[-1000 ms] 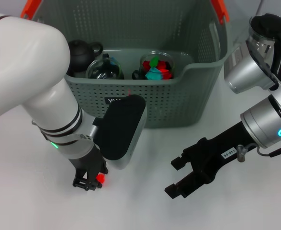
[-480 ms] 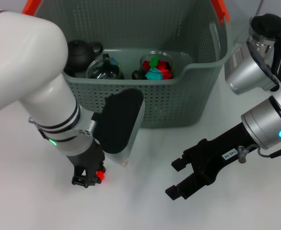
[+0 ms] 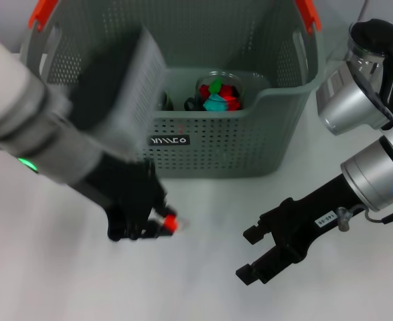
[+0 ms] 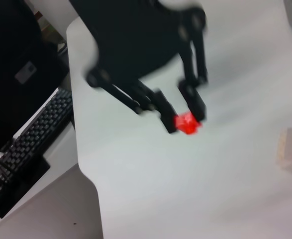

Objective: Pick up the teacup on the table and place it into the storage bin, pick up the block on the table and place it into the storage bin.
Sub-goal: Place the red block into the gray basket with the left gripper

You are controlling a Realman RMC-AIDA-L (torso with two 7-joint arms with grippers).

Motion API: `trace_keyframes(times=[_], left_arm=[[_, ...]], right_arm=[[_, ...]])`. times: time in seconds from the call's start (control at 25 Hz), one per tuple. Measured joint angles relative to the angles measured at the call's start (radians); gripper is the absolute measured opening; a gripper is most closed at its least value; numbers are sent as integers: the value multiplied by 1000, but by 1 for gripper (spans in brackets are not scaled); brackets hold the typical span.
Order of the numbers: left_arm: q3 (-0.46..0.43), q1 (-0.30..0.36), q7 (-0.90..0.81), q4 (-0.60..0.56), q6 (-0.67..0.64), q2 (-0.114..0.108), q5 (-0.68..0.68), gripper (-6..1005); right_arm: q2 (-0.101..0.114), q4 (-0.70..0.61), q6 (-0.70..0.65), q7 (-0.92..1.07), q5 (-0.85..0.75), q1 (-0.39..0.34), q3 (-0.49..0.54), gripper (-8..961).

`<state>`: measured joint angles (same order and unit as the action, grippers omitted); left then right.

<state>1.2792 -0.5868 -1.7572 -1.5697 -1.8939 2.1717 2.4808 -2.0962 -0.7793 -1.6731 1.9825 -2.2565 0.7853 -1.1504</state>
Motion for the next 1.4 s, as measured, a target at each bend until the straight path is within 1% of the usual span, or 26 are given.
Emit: trace_keyframes(times=[0.04, 0.08, 0.12, 0.16, 0.24, 0.28, 0.36, 0.44, 0.52, 0.56, 0.64, 0.72, 0.8, 0.92, 1.0, 1.04, 1.28, 1.4], left_arm=[[-62, -1, -11, -28, -36, 0, -54, 190], [-103, -4, -20, -46, -54, -2, -90, 189], [-103, -4, -20, -46, -54, -2, -90, 189], [-203, -13, -44, -88, -89, -5, -180, 189], [-307, -34, -81, -129, -101, -7, -260, 195], [-326, -41, -92, -135, -100, -7, -269, 199], [-397, -73, -130, -146, -78, -11, -290, 205], [-449, -108, -170, -132, -38, -19, -296, 211], [-483, -144, -230, -82, 51, -38, -294, 218], [-487, -157, -256, -54, 97, -48, -292, 221], [-479, -190, -308, 37, 205, -81, -288, 227], [-473, -232, -334, 149, 286, -115, -288, 233], [-469, -282, -340, 288, 355, -149, -284, 240], [-464, -334, -339, 456, 450, -182, -269, 249], [-461, -347, -339, 495, 485, -187, -249, 256], [-457, -349, -340, 497, 493, -186, -238, 259], [-391, -352, -403, 470, 539, -174, -147, 278], [-374, -347, -411, 467, 574, -160, -120, 287]], right_arm=[[1, 0, -2, 0, 0, -1, 0, 946], [2, 0, -4, 0, -1, -2, -1, 946], [2, 0, -6, 0, -1, -4, -3, 946], [3, 0, -8, 0, -1, -6, -9, 946], [3, 0, -8, -1, -1, -6, -13, 946], [4, 0, -10, -1, -2, -7, -16, 946], [4, 0, -10, -1, -2, -7, -20, 947], [4, 0, -12, 0, -2, -6, -23, 947], [3, -3, -15, 4, -1, -3, -23, 947], [3, -4, -17, 5, -1, -1, -23, 947], [2, -5, -18, 6, -2, 1, -24, 947], [2, -5, -19, 6, -2, 2, -24, 947], [2, -5, -20, 6, -2, 2, -25, 947], [2, -6, -20, 7, -2, 3, -25, 947], [2, -6, -21, 8, -2, 3, -25, 947], [2, -5, -22, 8, -2, 3, -25, 947], [2, -6, -28, 10, -3, 1, -25, 947], [2, -7, -28, 10, -3, -2, -25, 947]])
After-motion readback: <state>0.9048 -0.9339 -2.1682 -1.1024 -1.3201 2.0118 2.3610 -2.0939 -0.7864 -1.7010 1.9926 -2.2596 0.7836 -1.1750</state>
